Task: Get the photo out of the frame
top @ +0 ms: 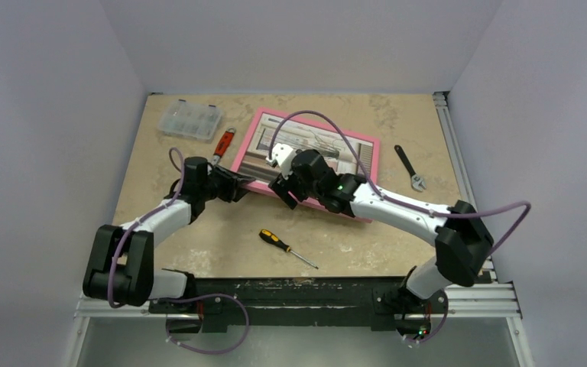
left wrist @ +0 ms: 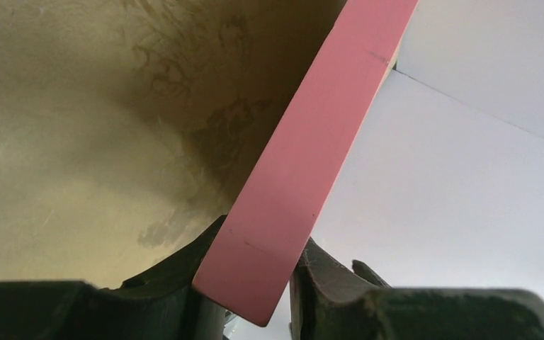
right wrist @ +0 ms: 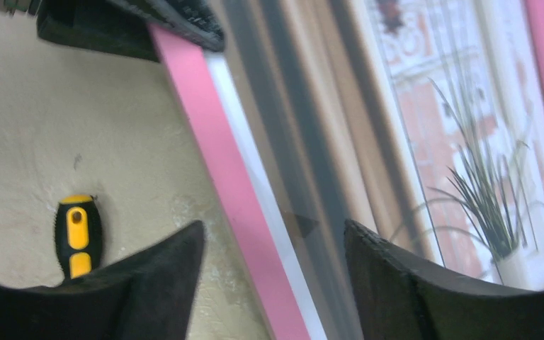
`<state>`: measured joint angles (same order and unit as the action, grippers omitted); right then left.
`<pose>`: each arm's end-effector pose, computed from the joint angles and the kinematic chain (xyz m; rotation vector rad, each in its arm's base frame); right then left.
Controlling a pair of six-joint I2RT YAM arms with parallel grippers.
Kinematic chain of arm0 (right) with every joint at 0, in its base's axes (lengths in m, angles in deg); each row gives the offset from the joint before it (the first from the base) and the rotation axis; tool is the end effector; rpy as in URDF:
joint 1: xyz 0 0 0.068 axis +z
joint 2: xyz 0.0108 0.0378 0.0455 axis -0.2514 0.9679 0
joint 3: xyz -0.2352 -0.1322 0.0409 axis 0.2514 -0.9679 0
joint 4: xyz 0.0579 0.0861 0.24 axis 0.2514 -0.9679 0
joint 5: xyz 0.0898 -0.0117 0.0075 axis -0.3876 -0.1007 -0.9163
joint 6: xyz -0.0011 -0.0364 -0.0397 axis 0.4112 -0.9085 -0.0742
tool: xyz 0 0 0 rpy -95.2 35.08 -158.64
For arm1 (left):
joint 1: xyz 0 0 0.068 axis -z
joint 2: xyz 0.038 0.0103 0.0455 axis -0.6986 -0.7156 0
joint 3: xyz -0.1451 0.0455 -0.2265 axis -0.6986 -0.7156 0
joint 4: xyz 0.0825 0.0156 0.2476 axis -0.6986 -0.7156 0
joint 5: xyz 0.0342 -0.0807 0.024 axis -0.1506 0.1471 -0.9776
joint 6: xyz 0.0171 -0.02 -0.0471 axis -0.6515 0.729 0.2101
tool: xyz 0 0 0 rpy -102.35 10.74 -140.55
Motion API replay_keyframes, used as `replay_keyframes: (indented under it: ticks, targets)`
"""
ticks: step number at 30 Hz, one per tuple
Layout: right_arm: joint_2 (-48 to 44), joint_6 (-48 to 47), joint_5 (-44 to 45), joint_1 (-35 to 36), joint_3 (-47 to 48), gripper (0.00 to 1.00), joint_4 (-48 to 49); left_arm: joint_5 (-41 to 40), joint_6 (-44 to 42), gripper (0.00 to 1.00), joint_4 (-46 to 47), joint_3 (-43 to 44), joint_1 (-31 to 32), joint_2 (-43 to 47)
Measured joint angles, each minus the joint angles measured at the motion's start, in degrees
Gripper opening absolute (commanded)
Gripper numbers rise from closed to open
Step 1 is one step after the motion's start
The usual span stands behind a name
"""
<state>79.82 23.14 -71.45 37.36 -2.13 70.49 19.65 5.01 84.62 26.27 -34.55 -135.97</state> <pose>0.2210 0.2740 0.2715 -1.0323 1.9316 0.2815 0.2557 -0.0583 0.1773 -1.2861 2.1542 -1.2545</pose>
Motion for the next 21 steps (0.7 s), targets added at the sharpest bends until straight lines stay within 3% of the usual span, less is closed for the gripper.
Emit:
replay_keyframes:
  ticks: [4,8,16,21]
  targets:
    - [-6.9,6.1,10.3,4.7,-4.3,0.76,-0.2,0.2,-2.2,0.00,-8.5,2.6,0.0,3.8]
    - [-7.3,10.7,21.4,11.9,-4.3,0.75,-3.4,0.4,-3.4,0.00,-16.0,6.0,0.0,6.0]
    - [4.9,16.3,40.8,19.5,5.7,0.73,-17.4,0.8,-3.5,0.00,-30.7,14.3,0.0,6.5]
    - [14.4,18.7,52.2,20.5,12.7,0.61,-26.4,0.5,-3.5,0.00,-38.1,17.7,0.0,7.4]
